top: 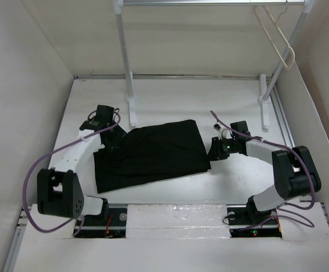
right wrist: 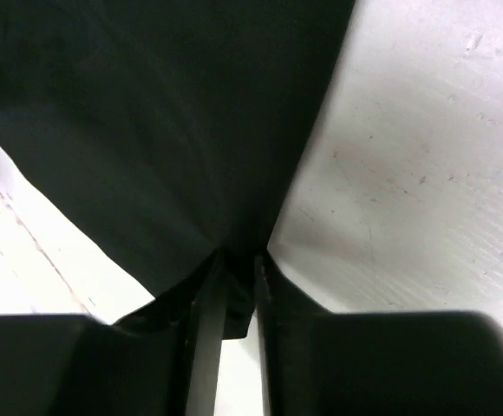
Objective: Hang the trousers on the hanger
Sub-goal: Fold the trousers at the center of the board.
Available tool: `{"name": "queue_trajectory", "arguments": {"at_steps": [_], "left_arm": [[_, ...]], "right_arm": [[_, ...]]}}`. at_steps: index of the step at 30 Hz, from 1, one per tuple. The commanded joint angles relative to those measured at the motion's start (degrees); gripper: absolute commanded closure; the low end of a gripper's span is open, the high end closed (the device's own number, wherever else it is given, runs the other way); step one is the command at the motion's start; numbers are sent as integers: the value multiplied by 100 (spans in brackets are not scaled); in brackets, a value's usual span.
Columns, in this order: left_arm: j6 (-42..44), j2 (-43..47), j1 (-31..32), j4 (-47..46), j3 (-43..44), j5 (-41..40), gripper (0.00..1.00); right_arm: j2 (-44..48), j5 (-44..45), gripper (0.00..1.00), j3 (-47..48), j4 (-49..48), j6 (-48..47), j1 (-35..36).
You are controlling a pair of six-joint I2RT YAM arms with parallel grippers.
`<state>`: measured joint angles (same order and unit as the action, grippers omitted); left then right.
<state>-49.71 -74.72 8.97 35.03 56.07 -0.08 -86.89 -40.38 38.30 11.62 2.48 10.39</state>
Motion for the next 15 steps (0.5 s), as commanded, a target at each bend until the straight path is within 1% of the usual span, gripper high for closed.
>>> {"name": "queue_trajectory", "arguments": {"at_steps": [1, 2, 3, 4, 5, 7, 11, 15], "left_arm": [[-12, -227, -1, -575, -316, 124, 54], [84, -306, -1, -698, -447, 70, 55], [128, -489, -166, -725, -500, 69, 55], [163, -595, -246, -743, -544, -244, 55], [190, -657, -299, -786, -597, -326, 55], [269, -859, -352, -839, -580, -632, 55], [366, -1220, -352, -1164, -484, -713, 54], [515, -2123, -352, -1139, -107, -800, 54]], "right_arm": [[-47, -40, 77, -121, -361, 59, 51], [-56, -57, 86, -217, -388, 60, -19], [-47, -75, 90, -270, -432, 60, -124], [-30, -67, 94, -323, -432, 68, -195], [40, -58, 97, -393, -432, 77, -283], [321, -23, 98, -595, -389, 77, -519], [682, 74, 99, -754, 33, -107, -626], [849, 162, 96, -798, 455, -178, -626]]}}
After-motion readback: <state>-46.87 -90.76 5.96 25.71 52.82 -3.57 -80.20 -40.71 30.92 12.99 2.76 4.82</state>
